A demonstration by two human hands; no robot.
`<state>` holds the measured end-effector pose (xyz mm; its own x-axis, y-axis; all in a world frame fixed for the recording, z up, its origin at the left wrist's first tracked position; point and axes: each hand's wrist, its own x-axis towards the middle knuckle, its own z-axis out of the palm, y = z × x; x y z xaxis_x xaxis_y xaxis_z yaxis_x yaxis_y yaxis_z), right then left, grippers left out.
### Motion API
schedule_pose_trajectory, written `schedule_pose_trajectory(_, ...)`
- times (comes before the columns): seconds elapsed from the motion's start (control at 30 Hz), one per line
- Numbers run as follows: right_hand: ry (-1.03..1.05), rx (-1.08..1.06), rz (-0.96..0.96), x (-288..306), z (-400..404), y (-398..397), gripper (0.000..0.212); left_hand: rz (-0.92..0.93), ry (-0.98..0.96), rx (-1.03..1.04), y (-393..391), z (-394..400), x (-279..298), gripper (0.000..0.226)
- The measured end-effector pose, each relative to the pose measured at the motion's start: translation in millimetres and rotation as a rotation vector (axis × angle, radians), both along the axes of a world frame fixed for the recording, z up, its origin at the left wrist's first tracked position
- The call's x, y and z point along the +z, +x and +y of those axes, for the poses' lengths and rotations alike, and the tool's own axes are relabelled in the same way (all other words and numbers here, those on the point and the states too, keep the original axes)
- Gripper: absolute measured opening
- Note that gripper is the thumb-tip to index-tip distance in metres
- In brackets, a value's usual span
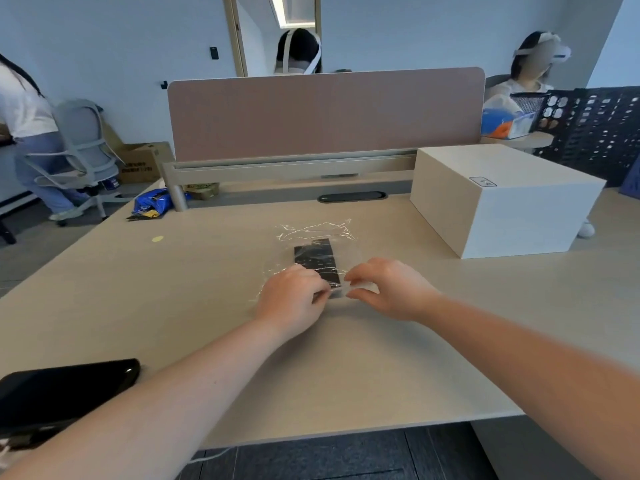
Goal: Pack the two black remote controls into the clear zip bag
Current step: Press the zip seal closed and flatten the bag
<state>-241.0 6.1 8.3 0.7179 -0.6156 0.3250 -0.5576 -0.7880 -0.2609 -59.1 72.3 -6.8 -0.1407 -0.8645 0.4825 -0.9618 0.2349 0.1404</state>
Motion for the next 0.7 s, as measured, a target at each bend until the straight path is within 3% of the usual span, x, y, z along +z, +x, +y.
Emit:
schedule_pose_trajectory(0.13, -0.145, 0.029, 0.081, -3, -6, 3, 0.021, 0.004, -0.003, -0.01, -2, -3, 0, 0.025)
schedule_pose_trajectory(0.7, -0.319, 0.04, 0.027, -1, -5, 10, 0.016, -0.021, -0.007, -0.103, -9, -9, 5, 0.02)
